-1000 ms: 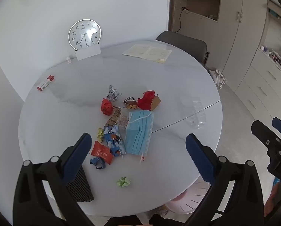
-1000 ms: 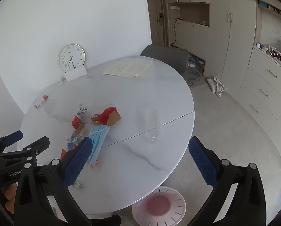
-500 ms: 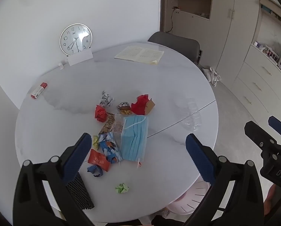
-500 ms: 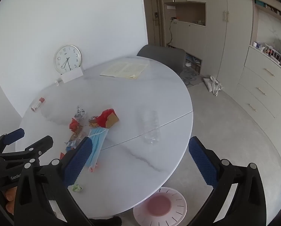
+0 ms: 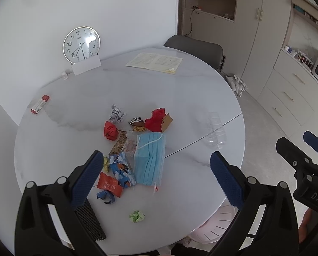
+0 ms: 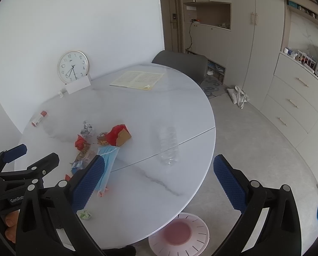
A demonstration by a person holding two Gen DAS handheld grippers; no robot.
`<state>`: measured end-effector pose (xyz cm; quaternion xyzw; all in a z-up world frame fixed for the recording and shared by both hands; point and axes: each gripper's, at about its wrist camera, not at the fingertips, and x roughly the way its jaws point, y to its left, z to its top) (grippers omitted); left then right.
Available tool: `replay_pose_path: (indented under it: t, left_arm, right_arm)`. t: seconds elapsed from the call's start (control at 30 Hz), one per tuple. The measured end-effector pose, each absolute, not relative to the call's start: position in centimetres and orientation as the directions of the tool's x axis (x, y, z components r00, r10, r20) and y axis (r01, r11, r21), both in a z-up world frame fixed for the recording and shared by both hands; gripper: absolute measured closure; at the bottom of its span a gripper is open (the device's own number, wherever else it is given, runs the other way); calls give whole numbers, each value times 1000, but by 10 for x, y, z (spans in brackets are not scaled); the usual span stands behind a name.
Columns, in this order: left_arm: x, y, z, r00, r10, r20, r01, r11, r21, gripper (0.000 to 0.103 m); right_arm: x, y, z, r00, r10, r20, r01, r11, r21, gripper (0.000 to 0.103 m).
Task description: Collect trash
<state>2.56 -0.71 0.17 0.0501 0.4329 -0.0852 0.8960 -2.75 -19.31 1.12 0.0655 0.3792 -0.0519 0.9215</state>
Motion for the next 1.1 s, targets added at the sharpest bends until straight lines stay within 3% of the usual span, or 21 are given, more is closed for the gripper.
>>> replay_pose_path:
  t: [1.1]
  left_arm:
    - [26, -5, 2, 605, -109, -789, 194, 981, 13, 7]
  right_arm:
    - [-30, -195, 15, 707, -55, -705, 159, 984, 83, 2]
